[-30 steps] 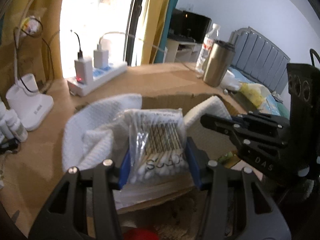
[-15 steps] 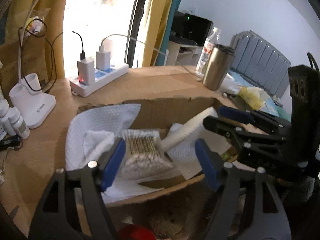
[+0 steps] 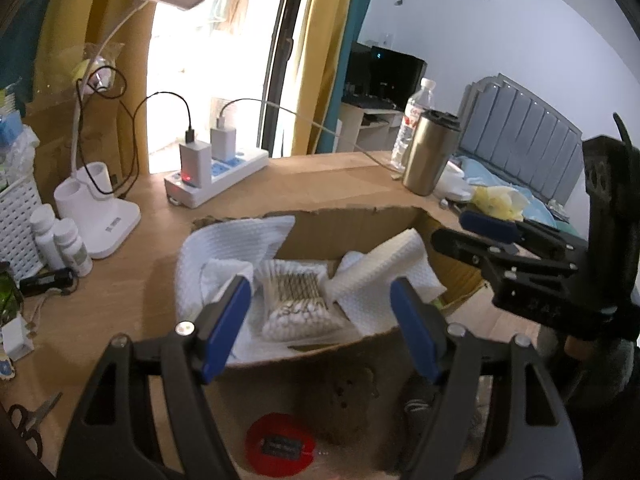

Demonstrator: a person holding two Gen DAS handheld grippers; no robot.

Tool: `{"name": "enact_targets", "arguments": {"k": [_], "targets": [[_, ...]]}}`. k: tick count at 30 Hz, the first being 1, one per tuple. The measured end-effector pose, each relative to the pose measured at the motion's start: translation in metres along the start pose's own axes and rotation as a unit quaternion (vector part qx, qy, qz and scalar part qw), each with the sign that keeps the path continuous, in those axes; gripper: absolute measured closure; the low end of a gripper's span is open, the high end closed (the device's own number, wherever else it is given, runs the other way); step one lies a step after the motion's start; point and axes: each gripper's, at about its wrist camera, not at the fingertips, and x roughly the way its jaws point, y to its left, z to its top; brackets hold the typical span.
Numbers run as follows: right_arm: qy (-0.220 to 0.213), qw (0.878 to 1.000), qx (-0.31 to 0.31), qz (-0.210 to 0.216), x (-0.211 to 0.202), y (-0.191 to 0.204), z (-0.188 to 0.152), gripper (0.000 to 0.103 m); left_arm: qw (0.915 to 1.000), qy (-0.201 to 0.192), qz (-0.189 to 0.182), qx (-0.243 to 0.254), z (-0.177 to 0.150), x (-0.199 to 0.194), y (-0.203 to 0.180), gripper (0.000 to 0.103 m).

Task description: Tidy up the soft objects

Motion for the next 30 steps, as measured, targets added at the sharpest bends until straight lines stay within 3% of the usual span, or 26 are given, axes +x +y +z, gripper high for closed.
{"name": "enact_targets", "arguments": {"k": [10,14,27,28,30], "targets": [[-0.018,1.0,-0.008,-0.006,-0.03,0.009,-0.003,0.045,0.9998,-0.022,0.0,0.003,-0.007,-0.024,-0.008,0.029],[-0.022,1.0,-0.01,-0.009,-0.04,0.013,-0.007,0.041,0.9994,-0.033,-0.001,0.002,-0.009,-0.035,-0.011,0.02],[-0.031,0.999,-0.012,-0.01,-0.071,0.02,-0.024,0.041,0.9989,-0.047,-0.002,-0.003,-0.024,-0.059,-0.02,0.02],[-0.031,0.999,-0.013,-0.009,-0.073,0.021,-0.025,0.04,0.9988,-0.049,-0.001,-0.004,-0.025,-0.06,-0.02,0.02],[-0.032,0.999,-0.016,-0.008,-0.077,0.023,-0.028,0.027,0.9987,-0.051,0.0,-0.005,-0.028,-0.064,-0.021,0.02]]}}
